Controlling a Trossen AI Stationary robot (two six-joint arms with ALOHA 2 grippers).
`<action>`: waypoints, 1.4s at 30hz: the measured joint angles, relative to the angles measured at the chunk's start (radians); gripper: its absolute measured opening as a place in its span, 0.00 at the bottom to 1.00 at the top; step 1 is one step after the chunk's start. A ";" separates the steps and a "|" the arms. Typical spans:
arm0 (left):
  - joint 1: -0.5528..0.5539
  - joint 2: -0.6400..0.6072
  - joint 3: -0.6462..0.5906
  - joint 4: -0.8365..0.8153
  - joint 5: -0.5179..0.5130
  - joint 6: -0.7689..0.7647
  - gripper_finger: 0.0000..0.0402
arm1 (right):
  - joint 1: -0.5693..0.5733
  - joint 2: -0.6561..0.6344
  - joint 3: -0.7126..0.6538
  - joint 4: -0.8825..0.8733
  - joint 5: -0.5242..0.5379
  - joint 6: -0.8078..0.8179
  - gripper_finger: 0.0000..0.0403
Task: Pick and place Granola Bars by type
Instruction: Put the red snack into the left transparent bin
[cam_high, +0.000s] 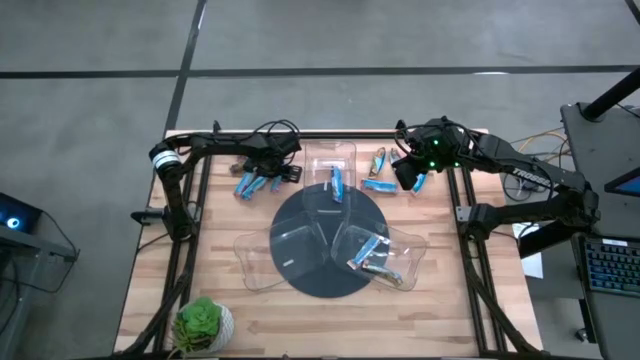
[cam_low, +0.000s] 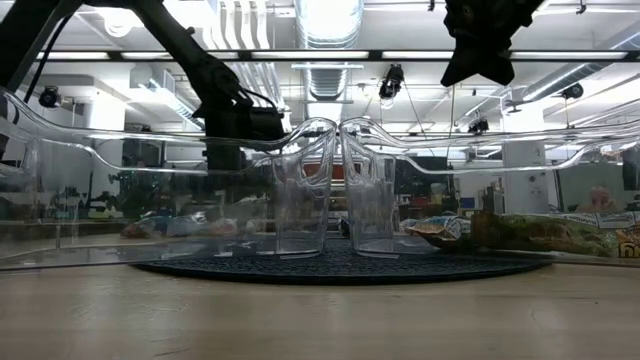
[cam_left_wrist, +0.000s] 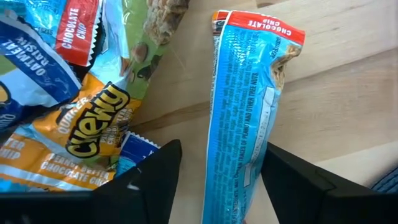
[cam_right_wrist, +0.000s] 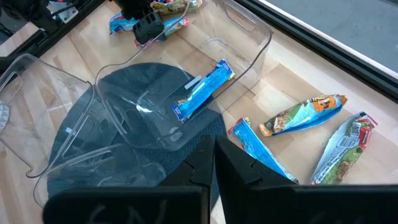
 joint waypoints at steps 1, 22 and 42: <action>0.000 0.000 0.000 -0.001 -0.001 0.000 0.48 | 0.000 0.000 0.000 0.000 0.000 0.000 0.02; 0.001 0.000 0.000 -0.011 0.002 0.015 0.14 | 0.000 0.000 0.000 0.000 0.000 -0.008 0.02; 0.000 -0.002 0.131 -0.162 0.001 0.092 0.14 | 0.000 0.000 0.000 -0.001 0.001 -0.016 0.02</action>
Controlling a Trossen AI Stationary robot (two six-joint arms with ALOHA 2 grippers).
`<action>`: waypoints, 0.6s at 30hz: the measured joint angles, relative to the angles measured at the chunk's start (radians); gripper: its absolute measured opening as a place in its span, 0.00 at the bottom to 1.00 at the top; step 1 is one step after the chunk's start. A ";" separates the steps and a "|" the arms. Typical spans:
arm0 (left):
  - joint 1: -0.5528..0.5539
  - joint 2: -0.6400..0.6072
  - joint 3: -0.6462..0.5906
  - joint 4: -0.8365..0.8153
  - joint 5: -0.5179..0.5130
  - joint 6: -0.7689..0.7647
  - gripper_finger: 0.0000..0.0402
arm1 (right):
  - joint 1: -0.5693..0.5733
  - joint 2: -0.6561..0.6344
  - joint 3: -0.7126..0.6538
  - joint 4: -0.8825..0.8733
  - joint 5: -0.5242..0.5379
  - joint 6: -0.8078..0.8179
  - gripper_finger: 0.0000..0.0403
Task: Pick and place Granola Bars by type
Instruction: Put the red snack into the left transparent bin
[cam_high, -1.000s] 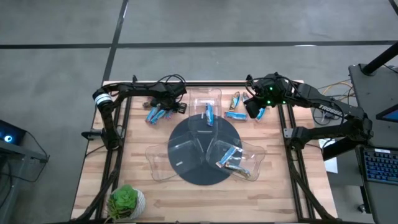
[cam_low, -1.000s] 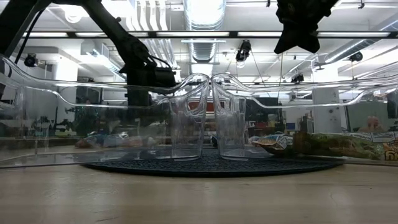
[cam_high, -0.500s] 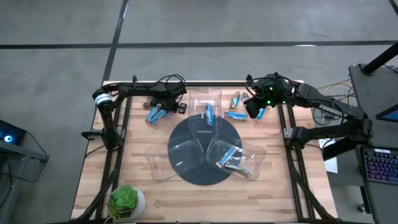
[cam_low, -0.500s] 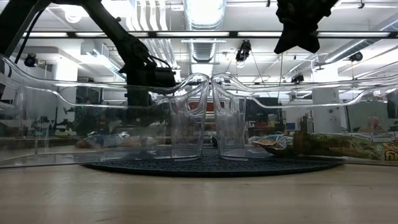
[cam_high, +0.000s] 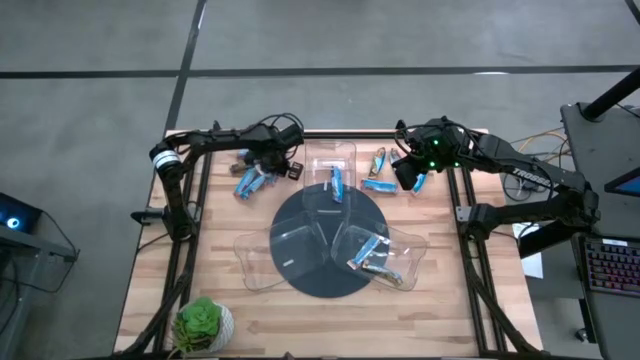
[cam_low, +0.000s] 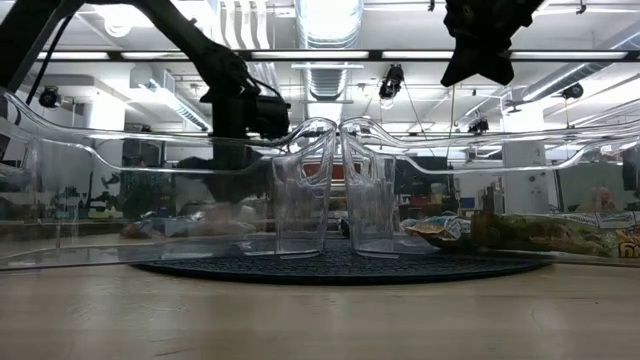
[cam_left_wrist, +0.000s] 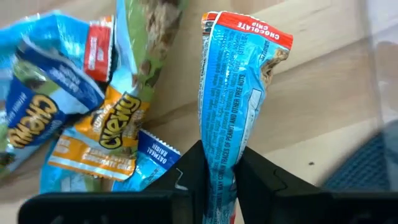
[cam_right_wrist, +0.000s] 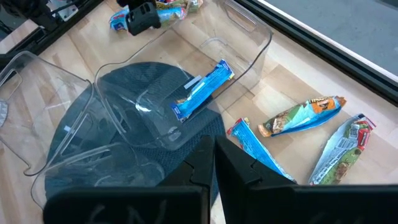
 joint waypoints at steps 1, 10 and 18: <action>0.000 0.000 0.013 -0.007 0.000 0.008 0.14 | 0.000 0.000 0.000 0.000 0.000 0.000 0.02; 0.000 -0.001 0.140 -0.102 -0.050 0.057 0.14 | 0.000 0.000 0.000 0.000 0.000 -0.004 0.02; 0.000 -0.002 0.285 -0.208 -0.090 0.106 0.14 | 0.000 0.000 0.000 0.000 0.000 -0.011 0.02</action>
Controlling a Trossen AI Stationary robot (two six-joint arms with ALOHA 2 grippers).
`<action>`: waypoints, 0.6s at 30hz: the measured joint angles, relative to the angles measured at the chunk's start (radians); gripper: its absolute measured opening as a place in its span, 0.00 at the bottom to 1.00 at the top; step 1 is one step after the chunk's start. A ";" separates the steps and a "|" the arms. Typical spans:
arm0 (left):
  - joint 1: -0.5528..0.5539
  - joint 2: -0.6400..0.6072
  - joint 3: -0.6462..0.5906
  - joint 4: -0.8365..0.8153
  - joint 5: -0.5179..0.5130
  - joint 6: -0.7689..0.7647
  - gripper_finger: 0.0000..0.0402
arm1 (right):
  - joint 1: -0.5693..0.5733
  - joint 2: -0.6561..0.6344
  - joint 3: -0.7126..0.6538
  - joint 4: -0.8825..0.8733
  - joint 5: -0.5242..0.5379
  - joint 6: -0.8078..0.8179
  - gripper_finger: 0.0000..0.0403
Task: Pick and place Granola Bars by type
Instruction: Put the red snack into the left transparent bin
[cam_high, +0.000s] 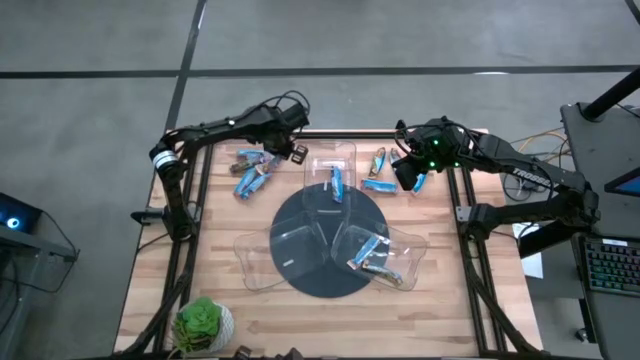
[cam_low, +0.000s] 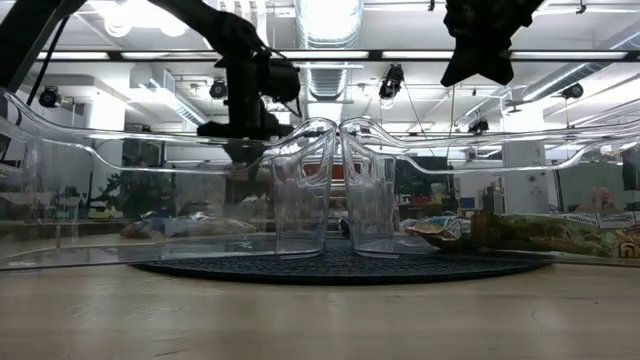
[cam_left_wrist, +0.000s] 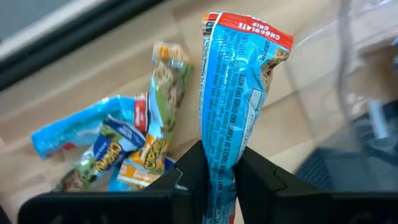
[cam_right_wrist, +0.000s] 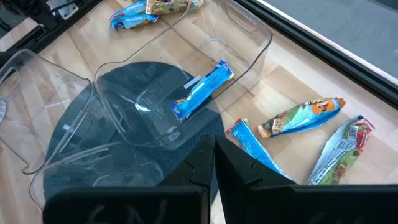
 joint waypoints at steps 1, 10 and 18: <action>0.000 0.000 0.019 -0.007 -0.003 0.004 0.14 | 0.000 0.000 0.000 0.000 0.000 0.000 0.02; -0.010 -0.001 0.150 -0.044 -0.006 0.030 0.14 | 0.000 0.000 0.000 0.000 0.000 0.000 0.02; -0.029 -0.011 0.191 -0.097 -0.006 0.035 0.14 | 0.000 0.000 0.000 0.000 0.000 -0.001 0.02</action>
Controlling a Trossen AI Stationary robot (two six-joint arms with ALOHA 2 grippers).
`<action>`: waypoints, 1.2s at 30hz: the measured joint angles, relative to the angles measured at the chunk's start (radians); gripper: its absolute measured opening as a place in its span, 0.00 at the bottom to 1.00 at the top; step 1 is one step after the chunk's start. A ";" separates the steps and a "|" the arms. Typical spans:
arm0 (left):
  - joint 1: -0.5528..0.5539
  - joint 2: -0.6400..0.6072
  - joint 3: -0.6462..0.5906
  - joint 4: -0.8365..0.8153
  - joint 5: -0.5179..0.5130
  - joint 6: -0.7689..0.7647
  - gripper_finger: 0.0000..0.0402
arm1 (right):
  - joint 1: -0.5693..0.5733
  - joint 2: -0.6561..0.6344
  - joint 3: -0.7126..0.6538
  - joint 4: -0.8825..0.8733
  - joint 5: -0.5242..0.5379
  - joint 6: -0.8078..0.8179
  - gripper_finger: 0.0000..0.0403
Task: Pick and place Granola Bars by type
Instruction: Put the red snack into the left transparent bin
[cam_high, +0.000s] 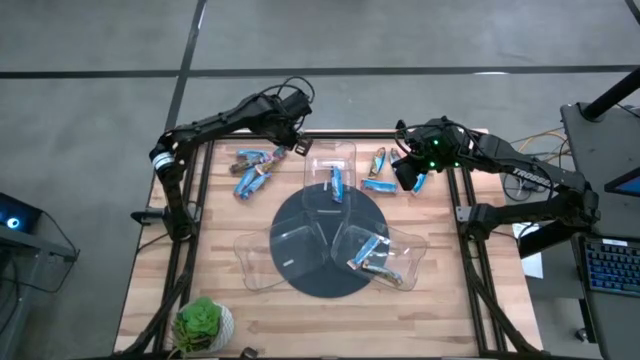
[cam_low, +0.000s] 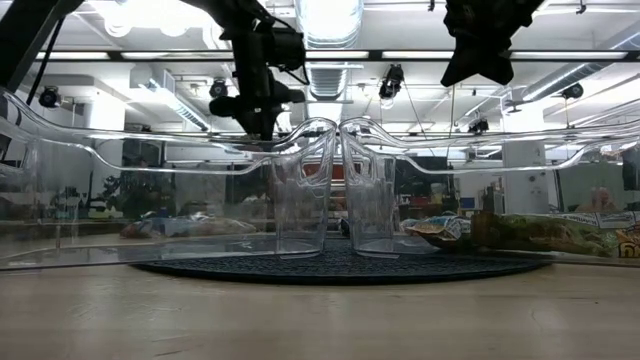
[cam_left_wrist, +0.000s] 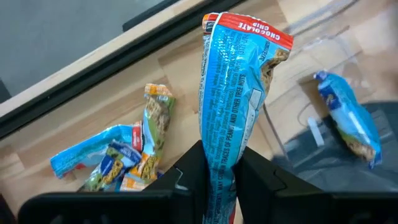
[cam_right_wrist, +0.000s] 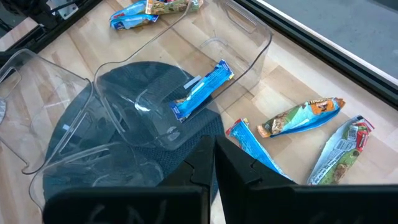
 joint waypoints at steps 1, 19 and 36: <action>-0.006 -0.004 0.000 0.002 0.000 0.000 0.14 | 0.000 0.000 0.000 0.000 0.000 0.000 0.02; -0.227 -0.206 -0.005 -0.024 0.051 -0.018 0.14 | 0.000 0.000 0.000 0.001 0.000 0.000 0.02; -0.576 -0.250 -0.005 -0.124 0.190 -0.090 0.14 | 0.000 0.000 0.000 0.000 0.000 0.000 0.02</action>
